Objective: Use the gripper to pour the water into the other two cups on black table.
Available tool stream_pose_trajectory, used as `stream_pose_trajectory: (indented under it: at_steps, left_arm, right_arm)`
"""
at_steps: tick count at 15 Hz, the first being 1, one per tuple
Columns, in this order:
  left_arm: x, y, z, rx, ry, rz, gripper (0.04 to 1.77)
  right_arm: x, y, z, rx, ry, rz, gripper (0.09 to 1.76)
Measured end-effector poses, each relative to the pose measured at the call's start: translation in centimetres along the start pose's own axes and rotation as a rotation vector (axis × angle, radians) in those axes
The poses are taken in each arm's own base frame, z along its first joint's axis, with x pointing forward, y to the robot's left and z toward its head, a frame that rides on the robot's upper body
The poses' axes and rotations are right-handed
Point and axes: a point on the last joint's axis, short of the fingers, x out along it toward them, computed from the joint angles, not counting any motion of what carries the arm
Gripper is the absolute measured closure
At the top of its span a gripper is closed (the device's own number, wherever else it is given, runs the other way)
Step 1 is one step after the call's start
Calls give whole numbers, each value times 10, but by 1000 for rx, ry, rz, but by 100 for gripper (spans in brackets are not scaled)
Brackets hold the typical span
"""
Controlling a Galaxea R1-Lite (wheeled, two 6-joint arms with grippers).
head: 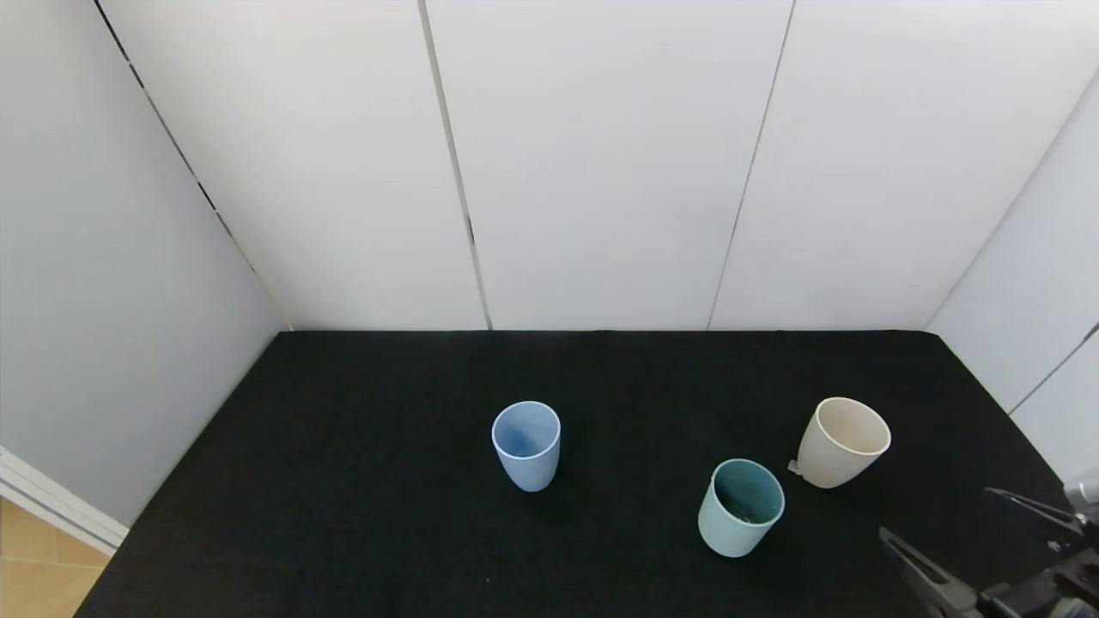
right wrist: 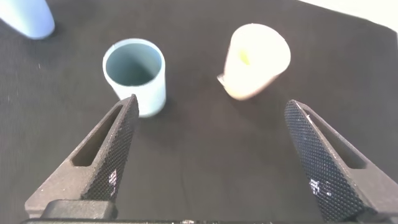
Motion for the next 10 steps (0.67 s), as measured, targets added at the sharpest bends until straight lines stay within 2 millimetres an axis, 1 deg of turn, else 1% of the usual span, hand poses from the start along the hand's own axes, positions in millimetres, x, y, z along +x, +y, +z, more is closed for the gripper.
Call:
stream_pose_trajectory:
  at_steps: [3,5,10]
  left_arm:
    - [0,0,0,0,0,0,9]
    - [0,0,0,0,0,0,9]
    - [0,0,0,0,0,0,9]
  right_arm:
    - [-24,-11,-9,-5,51,-1,15]
    - [-38,-17,-12,31,59,-2,15]
    - [-63,-28,-25,78,46,-2,15]
